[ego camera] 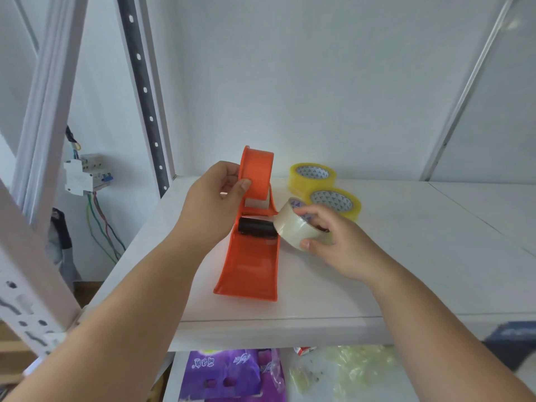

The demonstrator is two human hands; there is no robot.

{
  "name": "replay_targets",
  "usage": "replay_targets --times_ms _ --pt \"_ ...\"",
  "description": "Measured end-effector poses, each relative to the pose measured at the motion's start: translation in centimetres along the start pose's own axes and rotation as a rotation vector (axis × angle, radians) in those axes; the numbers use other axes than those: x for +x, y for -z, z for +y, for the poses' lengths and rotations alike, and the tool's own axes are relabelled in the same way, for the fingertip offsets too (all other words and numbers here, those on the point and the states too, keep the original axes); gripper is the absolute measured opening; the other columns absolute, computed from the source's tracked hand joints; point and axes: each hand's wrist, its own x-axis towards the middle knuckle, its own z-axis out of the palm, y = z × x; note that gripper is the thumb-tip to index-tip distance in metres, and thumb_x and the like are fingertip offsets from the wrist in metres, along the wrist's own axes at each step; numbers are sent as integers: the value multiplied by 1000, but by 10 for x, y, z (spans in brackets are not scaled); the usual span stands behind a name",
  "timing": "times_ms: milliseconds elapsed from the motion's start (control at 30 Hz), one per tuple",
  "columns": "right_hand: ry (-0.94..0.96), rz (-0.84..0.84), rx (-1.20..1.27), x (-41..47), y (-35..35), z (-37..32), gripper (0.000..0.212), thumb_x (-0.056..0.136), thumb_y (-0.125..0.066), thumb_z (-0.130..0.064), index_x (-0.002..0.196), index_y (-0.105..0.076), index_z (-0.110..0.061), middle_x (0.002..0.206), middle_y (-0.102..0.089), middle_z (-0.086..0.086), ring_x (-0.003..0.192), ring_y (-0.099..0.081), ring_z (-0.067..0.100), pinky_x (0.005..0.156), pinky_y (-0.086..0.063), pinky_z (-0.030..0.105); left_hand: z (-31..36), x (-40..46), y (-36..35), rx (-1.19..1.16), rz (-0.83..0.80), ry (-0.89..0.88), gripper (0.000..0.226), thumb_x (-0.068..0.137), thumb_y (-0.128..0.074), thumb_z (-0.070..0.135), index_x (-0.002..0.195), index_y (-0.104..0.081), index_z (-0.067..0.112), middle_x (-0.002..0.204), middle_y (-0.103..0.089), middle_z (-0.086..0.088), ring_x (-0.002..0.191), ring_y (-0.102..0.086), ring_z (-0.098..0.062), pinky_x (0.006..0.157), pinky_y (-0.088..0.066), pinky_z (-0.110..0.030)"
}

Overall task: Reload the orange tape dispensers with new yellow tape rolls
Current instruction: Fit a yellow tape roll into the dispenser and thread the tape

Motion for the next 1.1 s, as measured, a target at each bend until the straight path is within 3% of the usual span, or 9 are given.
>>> replay_targets --times_ms 200,433,633,767,867,933,967,1033,1100 --pt "15 -3 -80 -1 10 2 56 86 -64 -9 101 -45 -60 122 -61 -13 116 -53 1 89 -37 17 1 -4 -2 22 31 -11 6 95 -53 19 98 -52 25 82 -55 23 71 -48 26 61 -33 6" --pt "-8 -45 -185 -5 16 5 54 88 -61 -8 94 -39 -57 130 -60 -6 125 -49 12 95 -35 26 -4 -7 2 19 5 -14 5 96 -53 21 99 -53 25 84 -56 21 72 -49 25 62 -34 6" --pt "1 -75 -354 -7 14 9 42 87 -59 -5 99 -44 -43 111 -57 -11 113 -48 13 106 -33 39 -11 -11 9 -47 -8 7 6 95 -55 21 95 -55 26 86 -63 17 75 -55 17 66 -40 2" --pt "16 -83 -371 -1 11 7 38 82 -59 0 96 -54 -35 104 -60 -12 108 -52 13 101 -38 36 -10 -12 9 -60 -23 3 6 94 -56 19 95 -56 25 87 -64 17 75 -57 15 66 -40 2" --pt "18 -84 -216 3 15 0 35 80 -63 -3 82 -59 -38 96 -62 -20 97 -54 -10 87 -40 13 -10 -11 9 -56 -20 -4 5 94 -56 19 99 -57 22 87 -64 17 75 -57 16 65 -40 2" --pt "6 -5 -142 8 19 -3 27 84 -64 -8 82 -61 -35 95 -59 -24 91 -50 -21 76 -33 -3 -10 -11 9 -52 -20 -7 5 94 -56 20 99 -56 22 87 -63 18 75 -56 17 65 -39 3" --pt "4 81 -132 13 23 -1 22 86 -62 -9 84 -63 -31 95 -57 -24 89 -50 -19 74 -31 -4 -10 -10 9 -55 -21 -9 5 95 -55 20 99 -56 23 87 -63 18 75 -56 17 65 -39 3" --pt "-30 272 -154 25 28 10 19 88 -57 -8 92 -67 -25 97 -56 -17 94 -52 -4 79 -34 3 -10 -11 9 -55 -24 -15 5 95 -55 20 98 -56 23 87 -63 19 75 -56 17 64 -39 2" --pt "-167 416 -188 38 33 24 22 89 -55 -14 106 -67 -20 114 -57 -4 111 -53 13 89 -38 21 -9 -11 9 -49 -26 -25 5 95 -55 20 96 -55 25 86 -62 20 75 -55 19 64 -39 3"
